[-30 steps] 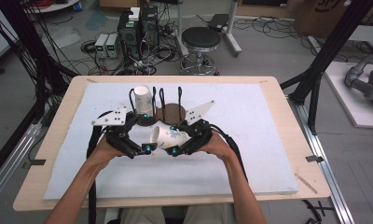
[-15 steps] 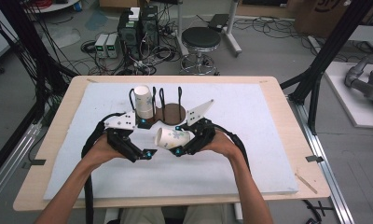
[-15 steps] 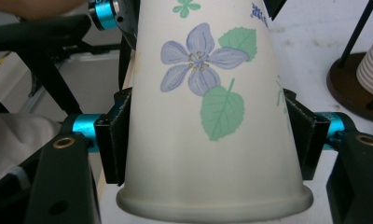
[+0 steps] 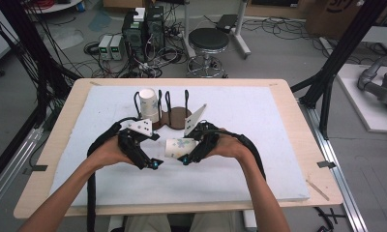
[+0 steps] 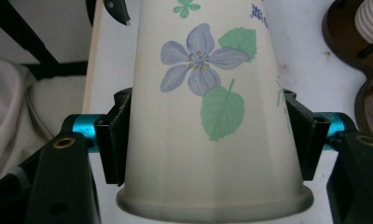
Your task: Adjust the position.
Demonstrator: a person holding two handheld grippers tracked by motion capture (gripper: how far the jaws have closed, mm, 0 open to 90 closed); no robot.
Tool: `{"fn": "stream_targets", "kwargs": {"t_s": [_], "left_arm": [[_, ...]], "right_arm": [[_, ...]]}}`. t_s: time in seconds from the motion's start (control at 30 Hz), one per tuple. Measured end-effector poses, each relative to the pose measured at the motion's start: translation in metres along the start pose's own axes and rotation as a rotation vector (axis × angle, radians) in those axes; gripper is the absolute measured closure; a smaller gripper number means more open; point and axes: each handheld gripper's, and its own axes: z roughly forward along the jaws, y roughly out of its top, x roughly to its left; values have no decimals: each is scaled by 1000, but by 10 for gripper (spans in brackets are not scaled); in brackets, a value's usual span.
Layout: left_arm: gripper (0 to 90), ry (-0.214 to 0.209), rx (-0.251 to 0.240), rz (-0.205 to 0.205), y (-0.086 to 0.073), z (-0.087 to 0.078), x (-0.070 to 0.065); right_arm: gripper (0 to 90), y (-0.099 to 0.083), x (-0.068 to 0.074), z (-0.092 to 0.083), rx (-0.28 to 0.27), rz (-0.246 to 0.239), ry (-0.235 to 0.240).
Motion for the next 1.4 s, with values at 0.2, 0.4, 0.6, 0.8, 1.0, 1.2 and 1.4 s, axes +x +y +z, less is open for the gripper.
{"fn": "stream_targets", "kwargs": {"t_s": [0.2, 0.4, 0.6, 0.8, 1.0, 1.2, 1.4], "left_arm": [[49, -10, 95, 16, 6, 8, 1], [49, -24, 110, 27, 9, 13, 1], [49, -32, 94, 26, 13, 17, 2], [170, -50, 59, 42, 18, 23, 0], [169, -56, 59, 45, 21, 27, -1], [281, -99, 53, 68, 22, 28, -1], [356, -98, 50, 75, 21, 28, 0]], "right_arm": [[308, 8, 3, 5, 114, -10, -23], [308, 9, 3, 6, 123, -16, -20], [308, 9, 3, 5, 121, -21, -21], [308, 8, 3, 7, 125, -16, -15], [308, 8, 3, 9, 127, -13, -9], [308, 8, 3, 9, 122, -18, -7], [309, 8, 3, 9, 126, -16, -4]]}}
